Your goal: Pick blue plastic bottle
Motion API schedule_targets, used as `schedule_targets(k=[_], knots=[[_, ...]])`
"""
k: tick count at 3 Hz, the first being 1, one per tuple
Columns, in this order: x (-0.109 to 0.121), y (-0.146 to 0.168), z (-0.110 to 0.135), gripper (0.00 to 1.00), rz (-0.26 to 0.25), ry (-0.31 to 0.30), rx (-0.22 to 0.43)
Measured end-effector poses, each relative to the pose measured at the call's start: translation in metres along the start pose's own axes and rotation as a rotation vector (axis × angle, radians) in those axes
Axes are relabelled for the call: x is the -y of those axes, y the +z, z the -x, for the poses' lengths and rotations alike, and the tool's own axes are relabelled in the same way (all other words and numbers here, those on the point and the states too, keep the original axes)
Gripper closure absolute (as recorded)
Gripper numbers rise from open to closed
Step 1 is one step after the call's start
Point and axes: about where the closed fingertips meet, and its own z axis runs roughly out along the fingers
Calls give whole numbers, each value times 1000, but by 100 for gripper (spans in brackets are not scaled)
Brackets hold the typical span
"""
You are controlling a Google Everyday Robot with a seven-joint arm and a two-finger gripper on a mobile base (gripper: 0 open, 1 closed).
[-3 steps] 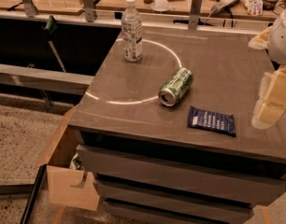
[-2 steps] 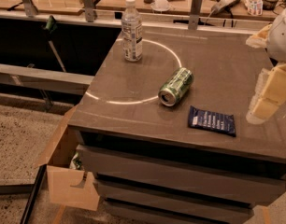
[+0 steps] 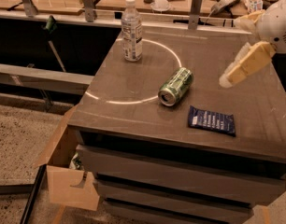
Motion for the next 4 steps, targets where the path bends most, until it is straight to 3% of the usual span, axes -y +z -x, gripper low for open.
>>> schedule_targets(k=[1,3,4], knots=[[26,38,21,0,-58,43,76],[24,46,25,0,-56,63,99],[32,71,39,0,-48,109,207]])
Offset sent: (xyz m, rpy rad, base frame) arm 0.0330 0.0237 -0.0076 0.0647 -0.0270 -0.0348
